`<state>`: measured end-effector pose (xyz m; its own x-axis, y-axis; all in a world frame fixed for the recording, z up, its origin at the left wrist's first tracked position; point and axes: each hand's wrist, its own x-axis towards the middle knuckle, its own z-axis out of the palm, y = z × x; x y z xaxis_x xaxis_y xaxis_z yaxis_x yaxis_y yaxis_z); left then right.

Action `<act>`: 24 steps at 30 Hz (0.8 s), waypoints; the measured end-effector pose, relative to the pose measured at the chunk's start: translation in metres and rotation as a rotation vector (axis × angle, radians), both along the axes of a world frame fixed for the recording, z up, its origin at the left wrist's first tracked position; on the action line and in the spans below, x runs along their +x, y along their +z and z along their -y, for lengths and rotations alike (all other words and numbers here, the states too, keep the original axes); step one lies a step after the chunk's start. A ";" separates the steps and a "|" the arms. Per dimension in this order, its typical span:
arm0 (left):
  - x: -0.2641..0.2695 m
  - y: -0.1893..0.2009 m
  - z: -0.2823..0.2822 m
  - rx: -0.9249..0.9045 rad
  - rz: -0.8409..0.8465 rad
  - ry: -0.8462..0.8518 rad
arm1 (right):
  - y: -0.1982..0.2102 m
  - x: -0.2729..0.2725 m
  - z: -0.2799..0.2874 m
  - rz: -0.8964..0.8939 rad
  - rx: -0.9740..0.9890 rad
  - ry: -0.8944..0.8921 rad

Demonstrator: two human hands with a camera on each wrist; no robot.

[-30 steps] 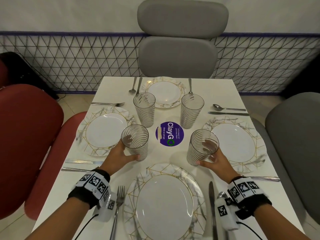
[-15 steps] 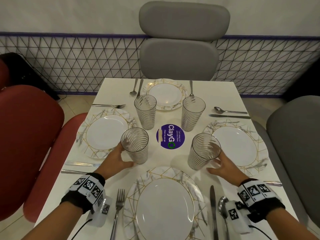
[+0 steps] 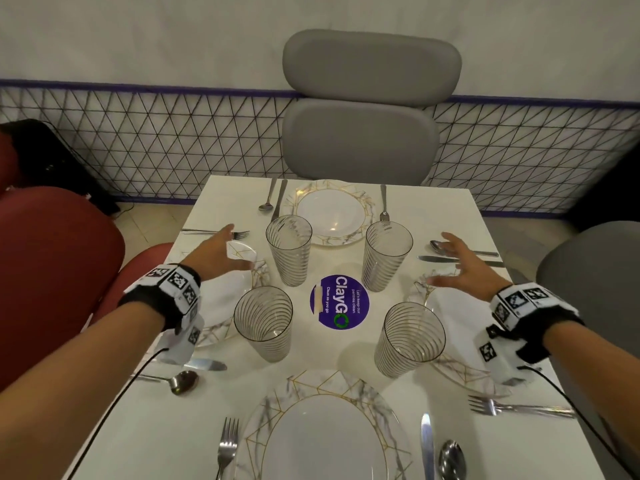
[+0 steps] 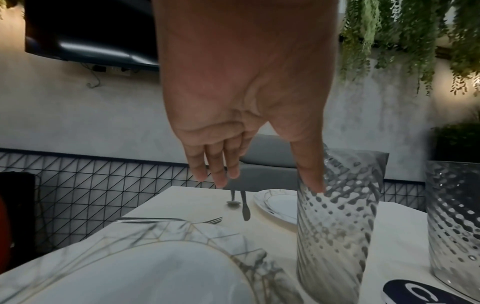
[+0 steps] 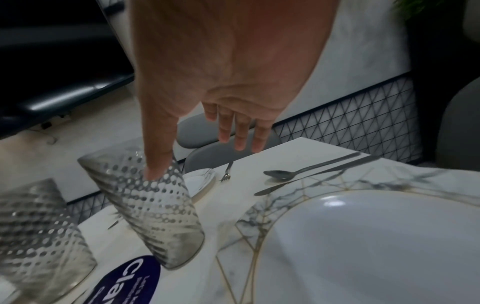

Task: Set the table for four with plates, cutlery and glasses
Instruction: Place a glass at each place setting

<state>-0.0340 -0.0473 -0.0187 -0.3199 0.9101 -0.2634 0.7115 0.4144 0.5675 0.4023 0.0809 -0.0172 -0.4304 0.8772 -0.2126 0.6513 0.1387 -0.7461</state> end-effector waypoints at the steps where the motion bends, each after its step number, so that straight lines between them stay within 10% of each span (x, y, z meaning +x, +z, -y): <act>1: 0.003 0.001 -0.009 -0.028 -0.004 -0.024 | -0.001 -0.009 -0.004 0.013 -0.003 0.034; 24: 0.037 -0.004 -0.067 -0.044 0.157 -0.139 | -0.025 -0.051 -0.041 -0.047 0.048 0.088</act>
<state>0.0032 0.0194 -0.0229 -0.1437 0.9291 -0.3407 0.6681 0.3450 0.6592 0.3517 0.1215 -0.0419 -0.5150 0.8442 -0.1486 0.5991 0.2304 -0.7669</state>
